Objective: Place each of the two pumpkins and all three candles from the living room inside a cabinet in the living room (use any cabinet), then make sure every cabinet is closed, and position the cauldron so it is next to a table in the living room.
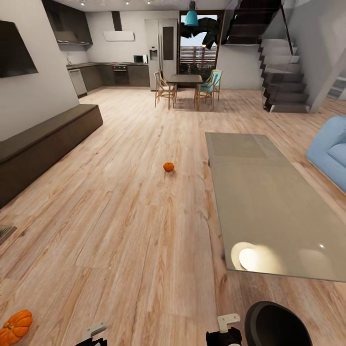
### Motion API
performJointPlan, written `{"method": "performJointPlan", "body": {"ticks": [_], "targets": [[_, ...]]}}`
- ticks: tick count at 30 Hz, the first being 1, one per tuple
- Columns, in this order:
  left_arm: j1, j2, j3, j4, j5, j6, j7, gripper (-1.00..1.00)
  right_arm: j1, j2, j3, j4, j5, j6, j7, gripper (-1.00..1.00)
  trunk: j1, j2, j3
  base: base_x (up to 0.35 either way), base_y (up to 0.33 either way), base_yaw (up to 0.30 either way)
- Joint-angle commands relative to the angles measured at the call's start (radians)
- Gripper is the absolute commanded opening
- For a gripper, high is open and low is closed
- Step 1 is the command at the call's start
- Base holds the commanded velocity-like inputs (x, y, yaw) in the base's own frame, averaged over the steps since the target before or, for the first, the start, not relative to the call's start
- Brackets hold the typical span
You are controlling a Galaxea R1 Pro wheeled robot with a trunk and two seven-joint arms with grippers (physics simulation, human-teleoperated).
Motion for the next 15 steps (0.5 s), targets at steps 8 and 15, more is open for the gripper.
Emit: {"method": "performJointPlan", "body": {"ticks": [8,15], "targets": [[0.001,0.0,0.0,0.0,0.0,0.0,0.0,1.0,0.001,0.001,0.0,0.0,0.0,0.0,0.0,1.0,0.0,0.0,0.013,0.0,0.0,0.082],[0.002,0.0,0.0,0.004,0.0,0.0,0.0,1.0,0.002,0.0,0.0,0.0,0.0,0.0,0.0,1.0,0.0,0.0,0.024,0.0,0.0,0.1]]}}
